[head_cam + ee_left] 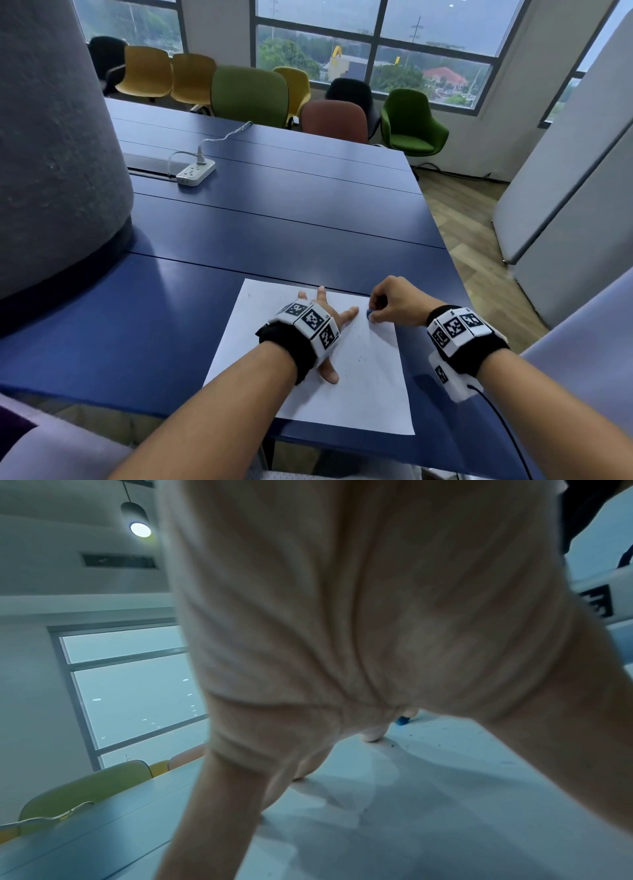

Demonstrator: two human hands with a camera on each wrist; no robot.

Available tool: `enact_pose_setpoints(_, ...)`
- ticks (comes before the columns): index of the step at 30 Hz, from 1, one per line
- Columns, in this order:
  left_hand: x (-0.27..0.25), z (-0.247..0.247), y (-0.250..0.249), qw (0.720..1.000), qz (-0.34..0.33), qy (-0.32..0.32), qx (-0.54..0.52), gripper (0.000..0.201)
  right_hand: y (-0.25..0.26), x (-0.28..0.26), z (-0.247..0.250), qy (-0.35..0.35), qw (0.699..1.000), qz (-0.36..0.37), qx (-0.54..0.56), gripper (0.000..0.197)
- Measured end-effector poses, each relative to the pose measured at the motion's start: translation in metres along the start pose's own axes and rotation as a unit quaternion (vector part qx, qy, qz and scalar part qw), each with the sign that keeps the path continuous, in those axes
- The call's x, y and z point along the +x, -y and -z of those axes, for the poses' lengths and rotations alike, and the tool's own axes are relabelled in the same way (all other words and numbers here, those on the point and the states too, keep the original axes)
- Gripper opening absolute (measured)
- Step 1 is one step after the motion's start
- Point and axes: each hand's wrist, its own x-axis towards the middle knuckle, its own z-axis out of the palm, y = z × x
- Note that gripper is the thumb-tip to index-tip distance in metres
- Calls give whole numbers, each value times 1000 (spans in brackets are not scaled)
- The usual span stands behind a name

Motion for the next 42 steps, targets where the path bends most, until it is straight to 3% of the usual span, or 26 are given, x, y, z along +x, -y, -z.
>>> enact_pose_setpoints(2,-2,2,-1,1000,2,3,3,140,2,-2,-1,22,1000,14,-12,8)
enact_pose_setpoints(6,-3,3,-2,1000,-1,4,-3,140,-4,1,1,-42,999,4,-22,7)
enact_pose_setpoints(11,-5,5,-2,1000,1,15,2,139,-1,-3,1,17,999,23,-22,6)
enact_pose_setpoints(15,-1,3,-2,1000,-1,10,1,141,-1,-1,1,-40,999,17,-19,6)
enact_pose_setpoints(19,-3,6,-2,1000,2,27,-3,140,2,-6,2,36,999,28,-9,8)
enact_pose_setpoints(24,1,3,-1,1000,-1,16,-1,142,0,-4,1,-34,999,15,7,7)
enact_pose_setpoints(28,-1,4,0,1000,-1,17,4,141,0,-11,1,33,999,13,27,8)
enact_pose_setpoints(32,0,5,0,1000,0,25,-6,141,0,-11,-3,-24,999,11,38,11)
enact_pose_setpoints(36,-1,4,0,1000,2,20,3,142,6,-18,-1,72,997,12,18,11)
enact_pose_setpoints(40,-2,4,-1,1000,-3,13,0,139,4,-11,-3,-12,1000,13,12,9)
enact_pose_setpoints(42,-1,4,-1,1000,-1,11,-5,141,4,-15,-5,25,999,18,13,8)
